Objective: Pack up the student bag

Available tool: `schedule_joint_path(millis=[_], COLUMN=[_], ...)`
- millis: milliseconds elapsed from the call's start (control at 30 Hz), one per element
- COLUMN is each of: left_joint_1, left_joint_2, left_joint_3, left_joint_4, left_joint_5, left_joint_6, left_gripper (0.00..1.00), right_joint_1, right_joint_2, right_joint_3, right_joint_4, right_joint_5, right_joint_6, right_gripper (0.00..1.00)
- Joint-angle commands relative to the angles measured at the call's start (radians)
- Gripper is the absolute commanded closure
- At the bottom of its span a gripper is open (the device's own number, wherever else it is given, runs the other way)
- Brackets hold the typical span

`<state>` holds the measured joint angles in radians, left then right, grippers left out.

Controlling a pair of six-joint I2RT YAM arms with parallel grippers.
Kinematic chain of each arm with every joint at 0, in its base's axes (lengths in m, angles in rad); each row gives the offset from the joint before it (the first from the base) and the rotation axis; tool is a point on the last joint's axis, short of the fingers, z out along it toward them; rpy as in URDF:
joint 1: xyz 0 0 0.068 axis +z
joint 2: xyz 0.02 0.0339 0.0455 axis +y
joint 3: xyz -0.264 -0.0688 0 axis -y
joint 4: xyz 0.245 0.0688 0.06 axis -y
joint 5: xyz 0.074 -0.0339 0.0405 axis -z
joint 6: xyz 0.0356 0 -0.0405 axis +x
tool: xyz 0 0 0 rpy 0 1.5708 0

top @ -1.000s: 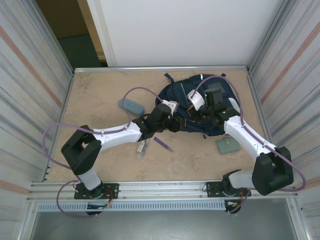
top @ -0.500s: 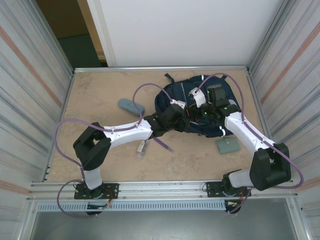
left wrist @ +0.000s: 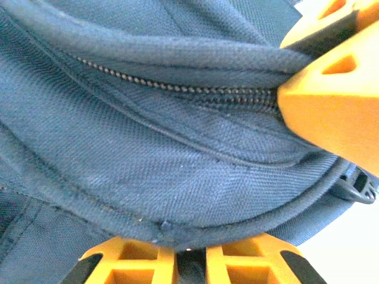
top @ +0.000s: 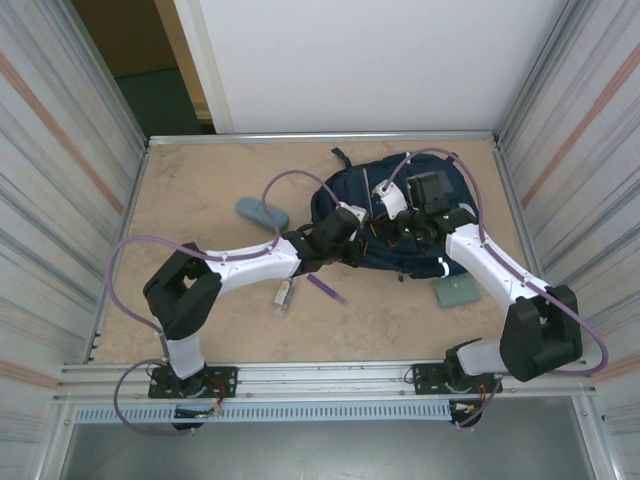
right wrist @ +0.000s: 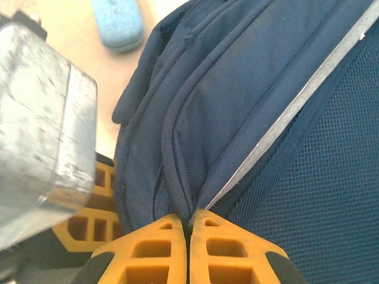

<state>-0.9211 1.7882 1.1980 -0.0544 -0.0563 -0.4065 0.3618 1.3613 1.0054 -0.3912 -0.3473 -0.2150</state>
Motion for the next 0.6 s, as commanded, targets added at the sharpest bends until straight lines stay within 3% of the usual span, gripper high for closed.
schedule_joint_path(millis=[0,233,367,567], left_joint_1=[0.058,0.179,0.195,0.201], left_joint_2=[-0.087,-0.155,-0.181,-0.168], left_joint_3=[-0.07,-0.188,-0.191,-0.154], left_joint_4=[0.077,0.215,0.229,0.144], left_joint_5=[0.172,0.515,0.665,0.696], left_joint_6=[0.052,0.076,0.162,0.289], left_gripper=[1.0,1.0,1.0,0.99], right_joint_1=[0.021,0.061,0.078,0.078], right_joint_2=[-0.009,0.003,0.002,0.007], right_joint_3=[0.051,0.068,0.066,0.076], right_joint_4=[-0.056,-0.116,-0.143,-0.179], right_joint_5=[0.02,0.061,0.071,0.036], right_joint_6=[-0.061,-0.169,-0.244,-0.283], right_gripper=[1.0,1.0,1.0,1.0])
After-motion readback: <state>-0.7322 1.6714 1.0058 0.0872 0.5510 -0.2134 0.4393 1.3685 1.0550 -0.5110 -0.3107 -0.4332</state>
